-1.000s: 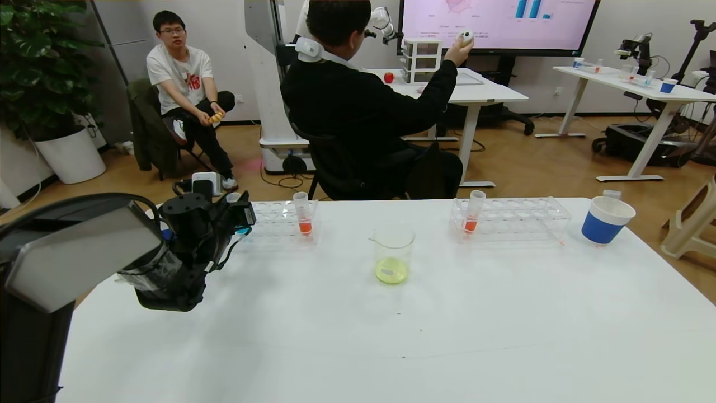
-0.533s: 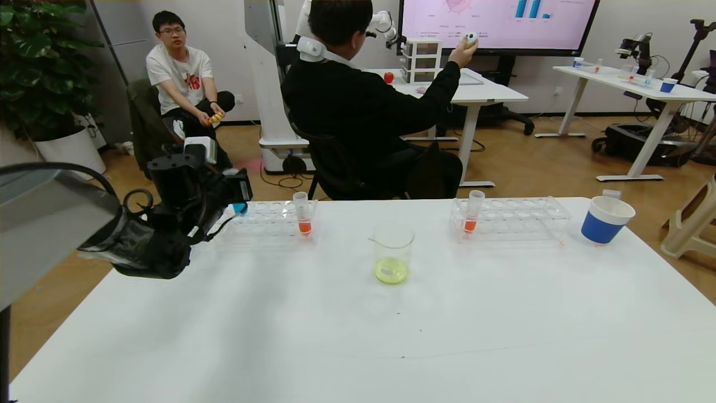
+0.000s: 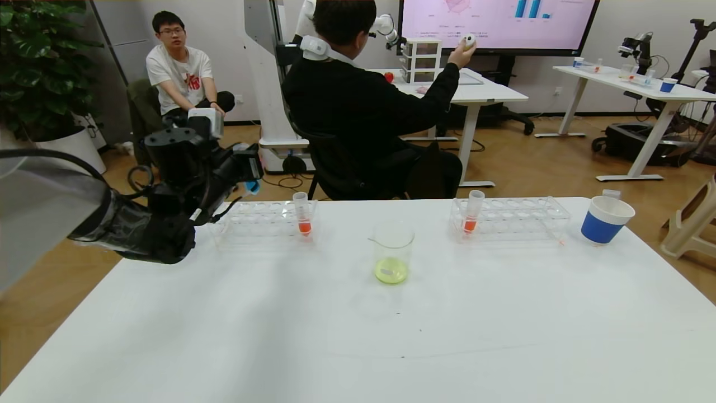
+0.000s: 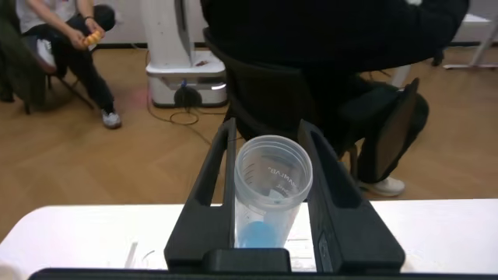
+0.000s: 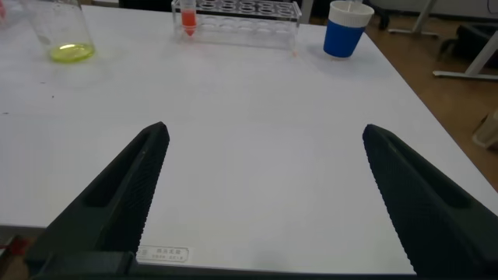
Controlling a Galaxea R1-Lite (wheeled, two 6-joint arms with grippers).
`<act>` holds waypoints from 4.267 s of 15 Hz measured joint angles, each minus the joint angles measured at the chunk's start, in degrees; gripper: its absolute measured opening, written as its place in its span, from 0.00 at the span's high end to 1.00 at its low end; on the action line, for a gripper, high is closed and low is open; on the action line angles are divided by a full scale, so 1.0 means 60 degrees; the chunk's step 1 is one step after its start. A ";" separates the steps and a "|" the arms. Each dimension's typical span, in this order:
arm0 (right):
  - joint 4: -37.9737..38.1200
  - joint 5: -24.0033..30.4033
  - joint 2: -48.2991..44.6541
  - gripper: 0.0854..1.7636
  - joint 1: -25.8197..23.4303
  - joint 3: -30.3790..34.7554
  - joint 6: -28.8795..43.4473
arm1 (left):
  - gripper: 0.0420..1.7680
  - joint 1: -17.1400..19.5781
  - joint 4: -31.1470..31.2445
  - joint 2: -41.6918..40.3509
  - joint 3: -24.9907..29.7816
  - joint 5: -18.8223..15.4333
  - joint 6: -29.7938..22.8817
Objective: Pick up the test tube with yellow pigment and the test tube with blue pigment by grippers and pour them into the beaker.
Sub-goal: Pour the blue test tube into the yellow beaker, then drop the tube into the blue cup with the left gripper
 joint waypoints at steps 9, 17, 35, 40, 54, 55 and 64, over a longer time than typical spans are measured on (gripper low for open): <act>0.0000 0.0000 0.0000 0.02 0.0000 0.0000 0.0000 | 0.71 -0.1428 -0.0303 0.0244 -0.1089 -0.5354 0.3015; -0.0004 0.0000 0.0000 0.02 0.0000 0.0000 -0.0004 | 0.71 -0.2251 -0.0380 0.0738 -0.0922 -0.6705 0.6254; 0.0000 0.0000 0.0000 0.02 0.0000 0.0000 -0.0004 | 0.71 -0.2909 -0.1717 0.2708 -0.2085 -0.8296 1.0431; 0.0000 0.0000 0.0000 0.02 0.0000 0.0000 -0.0004 | 0.71 -0.2895 -0.1703 0.2893 -0.2288 -0.8832 1.1408; 0.0000 0.0000 0.0000 0.02 0.0000 0.0000 0.0000 | 0.71 -0.2873 -0.1833 0.3137 -0.2353 -0.8964 1.3068; 0.0000 0.0000 0.0000 0.02 0.0000 0.0000 0.0000 | 0.71 -0.2873 -0.1833 0.3141 -0.2353 -0.9017 1.3133; 0.0000 0.0000 0.0000 0.02 0.0000 0.0000 -0.0004 | 0.71 -0.2729 -0.1841 0.3188 -0.2284 -0.9084 1.3790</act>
